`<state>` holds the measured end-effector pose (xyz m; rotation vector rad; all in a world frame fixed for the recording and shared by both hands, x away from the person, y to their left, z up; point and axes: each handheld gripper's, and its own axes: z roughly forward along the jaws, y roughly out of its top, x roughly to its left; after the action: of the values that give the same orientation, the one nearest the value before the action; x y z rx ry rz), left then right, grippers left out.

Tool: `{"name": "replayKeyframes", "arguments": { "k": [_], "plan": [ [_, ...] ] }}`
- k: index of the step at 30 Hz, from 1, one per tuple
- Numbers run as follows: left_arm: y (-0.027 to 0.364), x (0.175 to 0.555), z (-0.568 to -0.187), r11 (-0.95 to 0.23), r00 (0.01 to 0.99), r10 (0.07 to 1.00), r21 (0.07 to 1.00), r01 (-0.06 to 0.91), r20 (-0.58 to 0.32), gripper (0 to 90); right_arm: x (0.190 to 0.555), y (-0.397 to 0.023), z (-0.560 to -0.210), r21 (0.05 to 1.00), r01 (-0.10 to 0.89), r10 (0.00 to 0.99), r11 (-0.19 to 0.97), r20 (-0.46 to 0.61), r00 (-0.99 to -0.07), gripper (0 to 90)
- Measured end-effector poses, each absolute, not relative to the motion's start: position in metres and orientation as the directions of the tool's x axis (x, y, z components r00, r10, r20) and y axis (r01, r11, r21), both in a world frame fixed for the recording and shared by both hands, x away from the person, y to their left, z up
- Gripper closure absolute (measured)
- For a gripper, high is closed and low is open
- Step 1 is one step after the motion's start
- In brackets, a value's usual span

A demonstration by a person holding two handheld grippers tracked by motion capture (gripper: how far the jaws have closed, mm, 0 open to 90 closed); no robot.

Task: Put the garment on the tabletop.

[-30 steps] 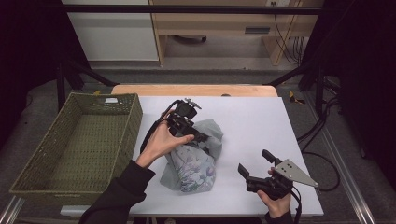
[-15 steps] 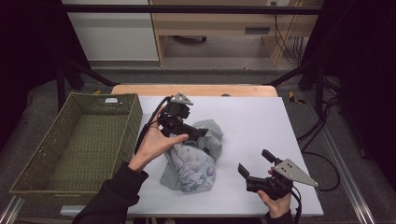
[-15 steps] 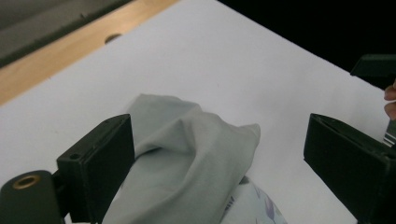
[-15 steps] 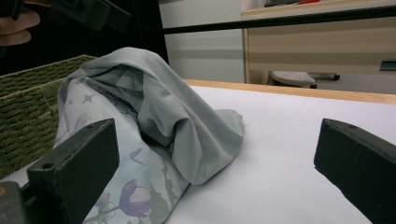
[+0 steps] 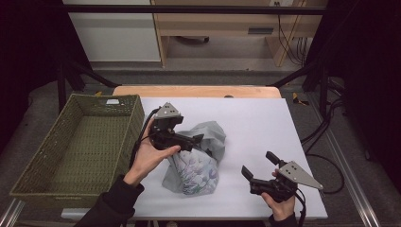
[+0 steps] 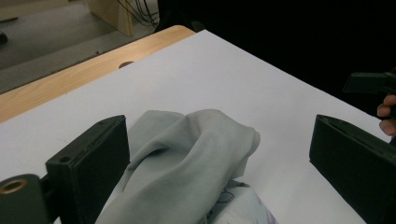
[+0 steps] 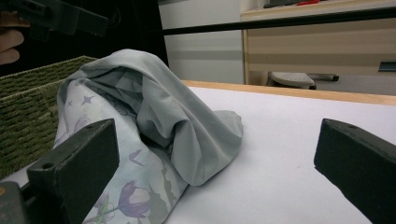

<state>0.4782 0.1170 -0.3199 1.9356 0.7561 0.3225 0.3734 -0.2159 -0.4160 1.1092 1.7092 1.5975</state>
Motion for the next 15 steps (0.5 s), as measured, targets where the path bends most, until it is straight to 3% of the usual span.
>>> {"name": "replayKeyframes", "arguments": {
  "k": [15],
  "plan": [
    [0.154, 0.432, -0.350, -0.214, 0.754, 0.653, 0.939, 0.270, -0.068, 4.1, 0.373, -0.217, -0.416, 0.979, 0.201, 0.845, -0.045, 0.144, -0.514, 0.3]
  ]
}}
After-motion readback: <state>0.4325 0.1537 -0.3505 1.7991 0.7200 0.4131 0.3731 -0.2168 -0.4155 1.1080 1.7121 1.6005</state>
